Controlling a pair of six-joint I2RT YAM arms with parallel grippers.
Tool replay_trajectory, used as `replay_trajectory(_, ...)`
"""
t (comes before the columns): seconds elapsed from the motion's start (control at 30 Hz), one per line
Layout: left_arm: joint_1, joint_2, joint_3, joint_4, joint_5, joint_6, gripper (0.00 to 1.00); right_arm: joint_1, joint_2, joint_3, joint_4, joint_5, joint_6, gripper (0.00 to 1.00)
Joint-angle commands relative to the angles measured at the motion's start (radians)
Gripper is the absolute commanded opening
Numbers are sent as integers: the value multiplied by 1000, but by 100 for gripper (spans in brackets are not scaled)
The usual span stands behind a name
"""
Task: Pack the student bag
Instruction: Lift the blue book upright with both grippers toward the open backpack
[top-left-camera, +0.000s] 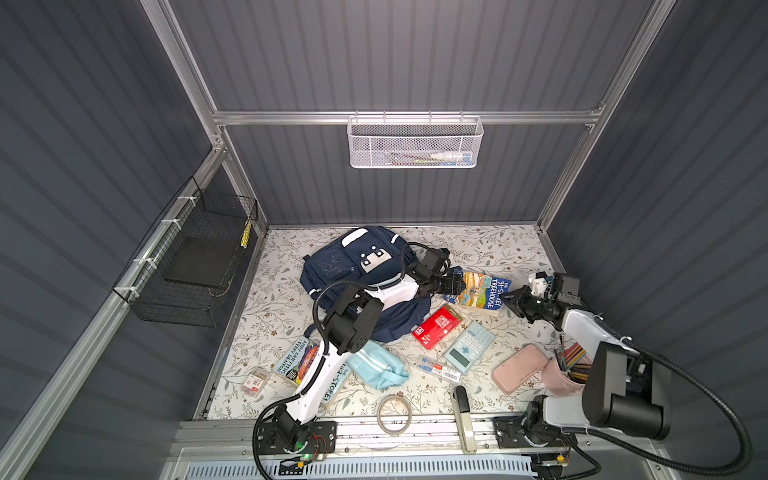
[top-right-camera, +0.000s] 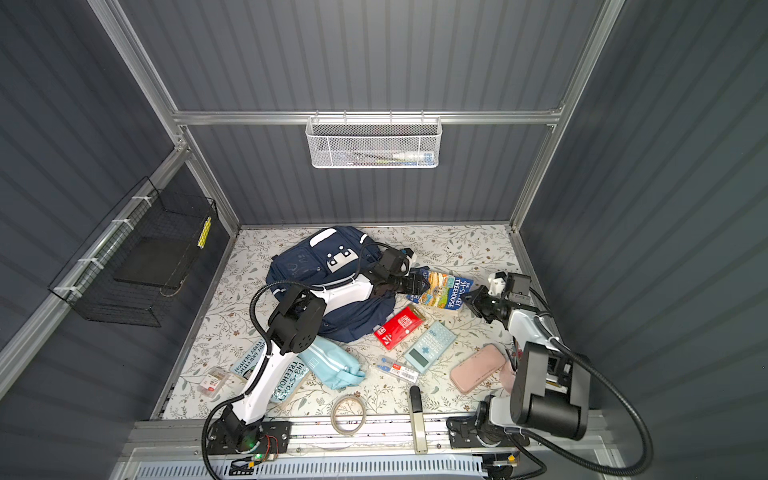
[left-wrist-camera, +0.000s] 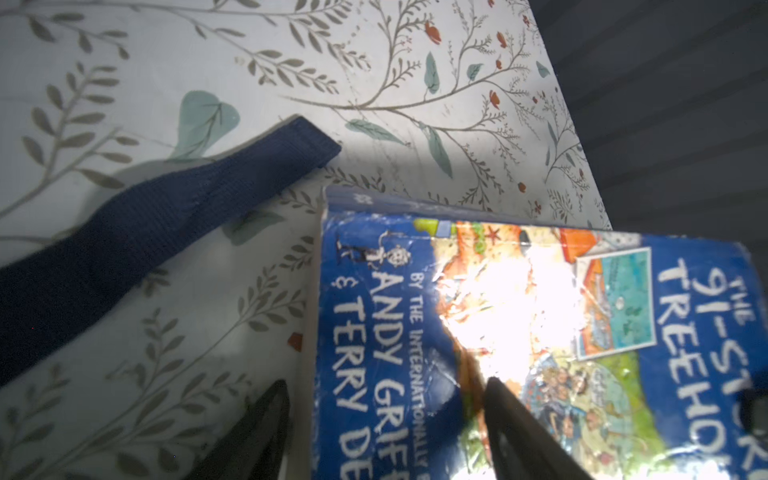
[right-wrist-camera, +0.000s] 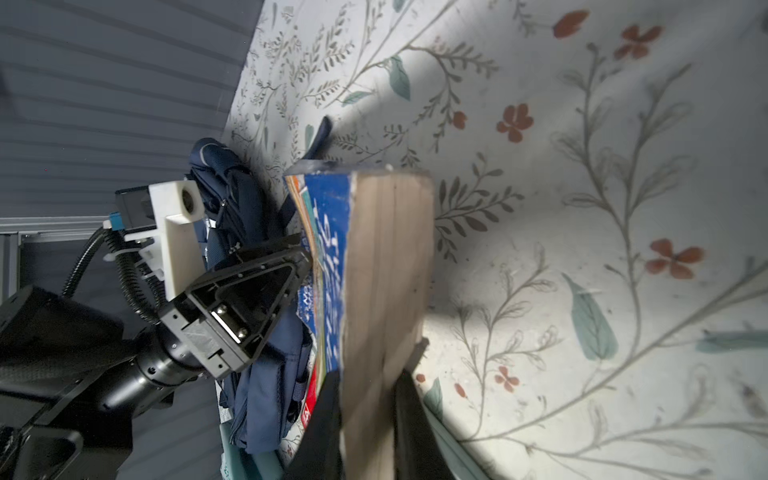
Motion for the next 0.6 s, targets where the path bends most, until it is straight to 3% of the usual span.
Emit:
replay_trajectory(0.0, -2, -61, -96, 89, 79, -15, 87, 12, -64, 44, -39, -125, -83, 0)
replay_trajectory(0.03, 4, -67, -119, 140, 103, -23, 93, 12, -74, 43, -39, -136, -90, 0)
replay_trajectory(0.13, 25, -52, -147, 258, 197, -51, 95, 12, -80, 22, 27, -191, -34, 0)
replay_trajectory(0.43, 21, -94, -238, 531, 308, -150, 96, 3, -117, -8, 151, -318, 51, 0)
replay_trajectory(0.47, 21, -98, -237, 542, 324, -166, 95, 3, -123, -8, 168, -328, 64, 0)
replay_trajectory(0.53, 23, -102, -258, 657, 374, -254, 84, 2, -137, -8, 181, -342, 76, 0)
replay_trajectory(0.57, 24, -109, -276, 720, 385, -297, 70, 2, -144, -7, 179, -339, 71, 0)
